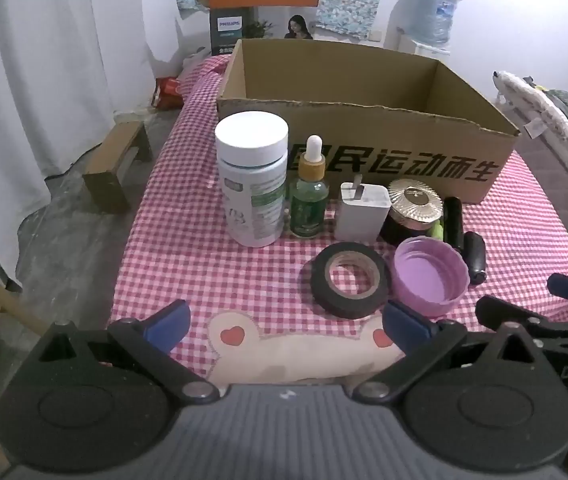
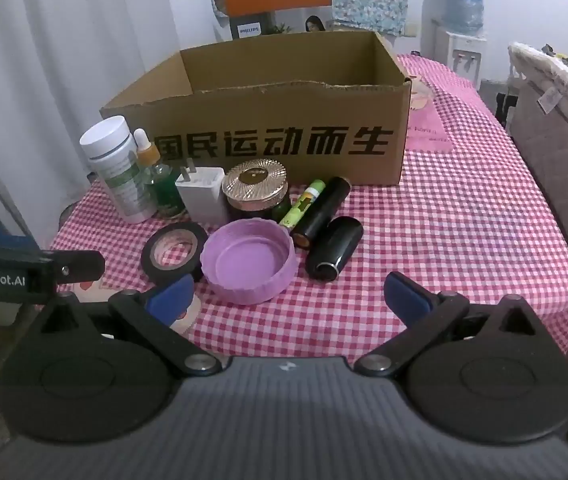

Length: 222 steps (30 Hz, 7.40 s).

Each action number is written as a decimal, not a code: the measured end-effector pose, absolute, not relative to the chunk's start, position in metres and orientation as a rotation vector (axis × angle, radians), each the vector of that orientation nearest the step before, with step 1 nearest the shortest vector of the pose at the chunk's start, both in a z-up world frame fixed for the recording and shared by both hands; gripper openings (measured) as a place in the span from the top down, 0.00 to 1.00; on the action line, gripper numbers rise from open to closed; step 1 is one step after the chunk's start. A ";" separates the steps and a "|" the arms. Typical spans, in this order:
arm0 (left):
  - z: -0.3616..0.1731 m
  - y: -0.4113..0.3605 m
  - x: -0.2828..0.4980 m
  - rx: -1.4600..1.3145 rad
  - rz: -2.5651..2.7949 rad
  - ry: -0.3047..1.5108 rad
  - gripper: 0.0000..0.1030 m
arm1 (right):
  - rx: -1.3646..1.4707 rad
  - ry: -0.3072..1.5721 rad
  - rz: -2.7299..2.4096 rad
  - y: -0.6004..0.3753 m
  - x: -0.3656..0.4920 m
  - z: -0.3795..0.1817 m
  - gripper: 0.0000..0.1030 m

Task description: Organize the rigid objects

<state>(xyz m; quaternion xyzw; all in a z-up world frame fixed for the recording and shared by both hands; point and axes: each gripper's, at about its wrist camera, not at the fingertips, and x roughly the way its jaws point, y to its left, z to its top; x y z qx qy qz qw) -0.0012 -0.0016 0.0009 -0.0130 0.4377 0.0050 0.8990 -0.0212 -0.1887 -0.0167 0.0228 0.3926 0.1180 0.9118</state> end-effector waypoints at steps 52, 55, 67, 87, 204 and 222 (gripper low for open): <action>-0.005 -0.001 0.000 -0.018 0.014 0.928 0.00 | -0.002 0.757 0.246 -0.182 -0.016 -0.005 0.01; -0.005 -0.001 0.000 -0.020 0.014 0.929 0.00 | -0.005 0.756 0.246 -0.181 -0.015 -0.005 0.01; -0.007 0.003 0.002 -0.024 0.008 0.938 0.00 | -0.008 0.751 0.248 -0.180 -0.015 -0.004 0.01; -0.005 -0.021 0.016 -0.018 -0.262 0.774 0.01 | 0.179 0.761 0.238 -0.226 0.005 -0.016 0.02; 0.051 -0.006 0.248 0.133 -0.163 0.907 0.71 | 0.498 1.021 0.761 -0.122 0.295 0.042 0.85; 0.020 0.013 0.298 0.119 -0.101 0.987 0.51 | 0.625 1.224 0.637 -0.093 0.369 -0.033 0.83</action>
